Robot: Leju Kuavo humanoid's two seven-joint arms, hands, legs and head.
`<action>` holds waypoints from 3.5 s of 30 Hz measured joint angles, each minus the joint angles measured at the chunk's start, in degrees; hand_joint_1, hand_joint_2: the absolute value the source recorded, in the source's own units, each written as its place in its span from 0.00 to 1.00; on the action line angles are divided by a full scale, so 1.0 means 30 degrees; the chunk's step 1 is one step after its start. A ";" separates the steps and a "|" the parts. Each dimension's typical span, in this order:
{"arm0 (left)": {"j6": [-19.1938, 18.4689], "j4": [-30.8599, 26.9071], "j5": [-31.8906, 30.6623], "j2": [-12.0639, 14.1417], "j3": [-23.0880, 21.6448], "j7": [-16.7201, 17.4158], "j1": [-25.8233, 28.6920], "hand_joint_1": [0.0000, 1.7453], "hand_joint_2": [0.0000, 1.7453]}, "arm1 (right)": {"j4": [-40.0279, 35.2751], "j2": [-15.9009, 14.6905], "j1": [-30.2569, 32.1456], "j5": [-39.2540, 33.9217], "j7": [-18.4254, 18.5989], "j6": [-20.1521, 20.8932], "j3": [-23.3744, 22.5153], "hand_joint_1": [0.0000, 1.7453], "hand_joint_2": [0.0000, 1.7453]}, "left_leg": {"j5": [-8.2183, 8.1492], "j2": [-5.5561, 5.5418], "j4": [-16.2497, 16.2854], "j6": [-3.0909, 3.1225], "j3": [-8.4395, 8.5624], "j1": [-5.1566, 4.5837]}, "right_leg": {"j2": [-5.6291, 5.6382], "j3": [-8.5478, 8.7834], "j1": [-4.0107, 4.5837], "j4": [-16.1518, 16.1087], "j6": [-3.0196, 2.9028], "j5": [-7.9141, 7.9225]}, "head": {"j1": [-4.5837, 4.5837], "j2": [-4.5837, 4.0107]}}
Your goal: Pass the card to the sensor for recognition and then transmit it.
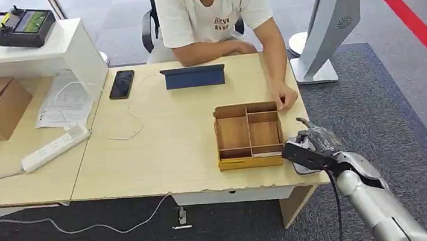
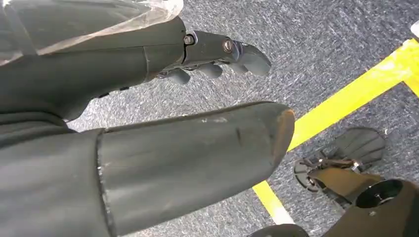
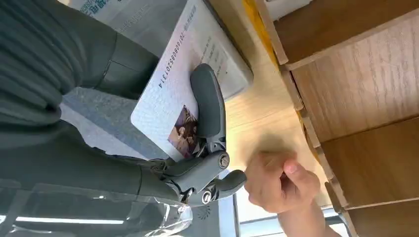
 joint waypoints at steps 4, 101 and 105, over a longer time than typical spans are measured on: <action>0.0000 0.0000 -0.0073 0.0007 0.0000 -0.0044 0.0004 0.00 0.00 | 0.0182 0.0066 -0.0035 -0.0300 -0.0226 -0.0088 0.0000 1.00 1.00 | 0.0001 -0.0001 0.0000 0.0000 0.0006 0.0000 | 0.0000 0.0008 0.0000 0.0000 0.0000 0.0000 | 0.0000 0.0000; -0.0707 0.0000 -0.0751 0.0576 -0.0882 -0.0532 0.0005 0.00 0.00 | -1.0981 0.0313 0.0190 -1.0077 0.2711 0.8256 -0.0918 0.00 1.00 | 0.0005 -0.0001 0.0010 -0.0007 0.0002 -0.0001 | 0.0005 -0.0009 -0.0001 0.0007 -0.0003 0.0007 | 0.0000 0.0000; -0.0699 0.0000 -0.0685 0.0656 -0.0874 -0.0634 0.0038 0.00 0.00 | -1.2037 -0.0117 0.0699 -1.0113 0.2907 0.9005 -0.0772 0.00 1.00 | 0.0005 0.0000 0.0008 -0.0007 -0.0003 -0.0002 | 0.0004 -0.0008 -0.0001 0.0007 -0.0004 0.0007 | -0.0007 0.0000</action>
